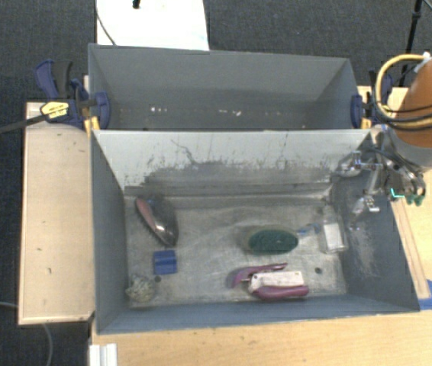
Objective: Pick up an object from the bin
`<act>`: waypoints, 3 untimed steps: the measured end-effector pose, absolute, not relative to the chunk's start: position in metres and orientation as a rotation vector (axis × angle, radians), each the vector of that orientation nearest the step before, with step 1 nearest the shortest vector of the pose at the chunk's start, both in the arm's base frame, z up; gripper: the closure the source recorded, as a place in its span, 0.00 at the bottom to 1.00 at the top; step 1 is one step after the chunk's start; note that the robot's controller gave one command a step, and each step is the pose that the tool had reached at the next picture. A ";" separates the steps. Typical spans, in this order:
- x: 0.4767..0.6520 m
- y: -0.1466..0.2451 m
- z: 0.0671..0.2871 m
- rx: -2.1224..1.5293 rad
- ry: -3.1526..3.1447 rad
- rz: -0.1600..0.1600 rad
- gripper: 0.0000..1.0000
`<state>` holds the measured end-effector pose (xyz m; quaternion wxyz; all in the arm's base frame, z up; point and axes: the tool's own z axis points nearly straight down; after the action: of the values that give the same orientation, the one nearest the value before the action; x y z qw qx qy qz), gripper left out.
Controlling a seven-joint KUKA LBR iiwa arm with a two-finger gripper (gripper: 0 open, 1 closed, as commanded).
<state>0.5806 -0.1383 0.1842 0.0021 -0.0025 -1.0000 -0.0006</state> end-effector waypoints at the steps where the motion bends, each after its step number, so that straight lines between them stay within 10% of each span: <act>1: 0.561 -0.145 0.070 0.282 -3.134 0.002 0.00; 3: 0.534 -0.148 0.105 -0.451 -3.110 -0.001 0.00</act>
Offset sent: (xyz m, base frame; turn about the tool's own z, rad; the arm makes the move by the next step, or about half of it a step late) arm -0.0211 -0.0068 -0.1142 -0.1860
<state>0.5340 -0.1475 0.1048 -0.0004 -0.1436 -0.9896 -0.0003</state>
